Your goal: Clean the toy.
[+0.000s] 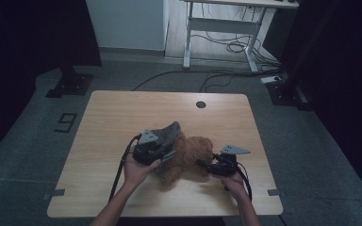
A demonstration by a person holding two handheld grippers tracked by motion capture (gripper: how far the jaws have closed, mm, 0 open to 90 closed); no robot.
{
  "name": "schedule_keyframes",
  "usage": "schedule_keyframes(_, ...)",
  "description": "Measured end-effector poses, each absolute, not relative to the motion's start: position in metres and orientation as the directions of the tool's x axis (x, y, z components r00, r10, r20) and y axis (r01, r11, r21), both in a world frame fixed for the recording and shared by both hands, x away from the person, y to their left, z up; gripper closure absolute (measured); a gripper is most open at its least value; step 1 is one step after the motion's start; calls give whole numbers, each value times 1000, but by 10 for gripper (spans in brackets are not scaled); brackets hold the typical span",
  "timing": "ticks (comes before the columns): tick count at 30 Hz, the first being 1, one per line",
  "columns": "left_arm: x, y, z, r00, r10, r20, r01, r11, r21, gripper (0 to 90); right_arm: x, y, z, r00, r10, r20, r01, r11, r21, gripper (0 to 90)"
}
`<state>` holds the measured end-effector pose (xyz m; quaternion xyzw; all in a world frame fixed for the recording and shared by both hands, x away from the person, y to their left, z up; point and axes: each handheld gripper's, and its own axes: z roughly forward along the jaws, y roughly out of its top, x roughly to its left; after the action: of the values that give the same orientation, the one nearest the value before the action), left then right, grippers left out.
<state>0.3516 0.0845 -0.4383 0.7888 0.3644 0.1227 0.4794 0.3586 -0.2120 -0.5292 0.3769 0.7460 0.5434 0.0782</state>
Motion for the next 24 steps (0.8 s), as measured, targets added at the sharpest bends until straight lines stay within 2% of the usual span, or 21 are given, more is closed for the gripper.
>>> schedule_keyframes(2,354,53,-429,743,652,-152,436,-299,849,779,357,-208,-528,-711,656,255,453,150,879,417)
schedule_keyframes(3,354,53,-429,743,652,-152,436,-299,849,778,357,-208,-528,-711,656,255,453,150,879,417)
schedule_keyframes(6,357,3,-429,786,602,-141,423,-357,833,778,354,-204,-527,-709,666,230,441,165,882,425)
schedule_keyframes(7,357,3,-429,786,602,-141,423,-357,833,778,354,-204,-527,-709,666,230,441,165,882,425)
schedule_keyframes(9,363,-26,-443,793,601,-103,429,-431,794,777,351,-201,-527,-715,671,196,421,189,887,435)
schedule_keyframes(11,364,-29,-449,792,601,-108,435,-431,790,777,351,-201,-527,-714,674,188,419,196,887,439)
schedule_keyframes(17,366,-15,-453,781,609,-137,449,-395,802,781,353,-201,-529,-718,670,187,419,202,885,460)
schedule_keyframes(24,378,45,-452,682,723,-111,498,-347,795,781,355,-203,-531,-715,665,217,434,178,883,461)
